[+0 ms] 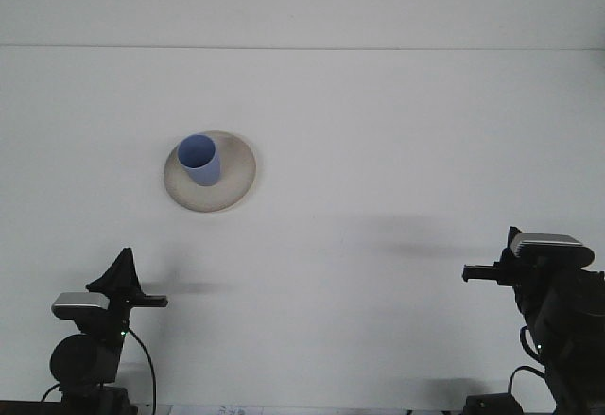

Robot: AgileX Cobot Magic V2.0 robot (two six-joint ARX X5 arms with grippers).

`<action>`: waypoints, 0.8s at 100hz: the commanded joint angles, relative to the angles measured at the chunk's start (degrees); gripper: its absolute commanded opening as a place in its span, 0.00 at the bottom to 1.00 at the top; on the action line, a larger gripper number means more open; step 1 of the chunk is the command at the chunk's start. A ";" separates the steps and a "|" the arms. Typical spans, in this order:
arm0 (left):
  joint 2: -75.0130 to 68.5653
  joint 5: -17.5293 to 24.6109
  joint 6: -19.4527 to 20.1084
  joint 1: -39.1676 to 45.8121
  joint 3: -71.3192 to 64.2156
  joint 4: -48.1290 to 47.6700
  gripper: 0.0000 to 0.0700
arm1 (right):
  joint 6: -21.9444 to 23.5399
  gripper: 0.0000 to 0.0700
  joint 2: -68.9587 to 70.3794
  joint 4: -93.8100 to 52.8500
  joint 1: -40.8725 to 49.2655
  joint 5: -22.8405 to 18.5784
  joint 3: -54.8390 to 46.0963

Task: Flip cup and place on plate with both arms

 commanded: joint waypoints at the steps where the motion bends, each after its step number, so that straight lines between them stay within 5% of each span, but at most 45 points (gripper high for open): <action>1: -0.11 0.20 -0.33 0.00 -1.11 0.87 0.02 | 0.44 0.00 0.31 0.74 -0.07 0.00 0.66; 53: -0.11 0.20 -0.33 0.00 -1.11 0.87 0.02 | 0.42 0.00 -18.53 35.28 0.20 1.51 -25.70; 80: -0.11 0.20 -0.33 0.00 -1.11 0.87 0.02 | 0.42 0.00 -30.12 38.73 0.20 1.51 -41.03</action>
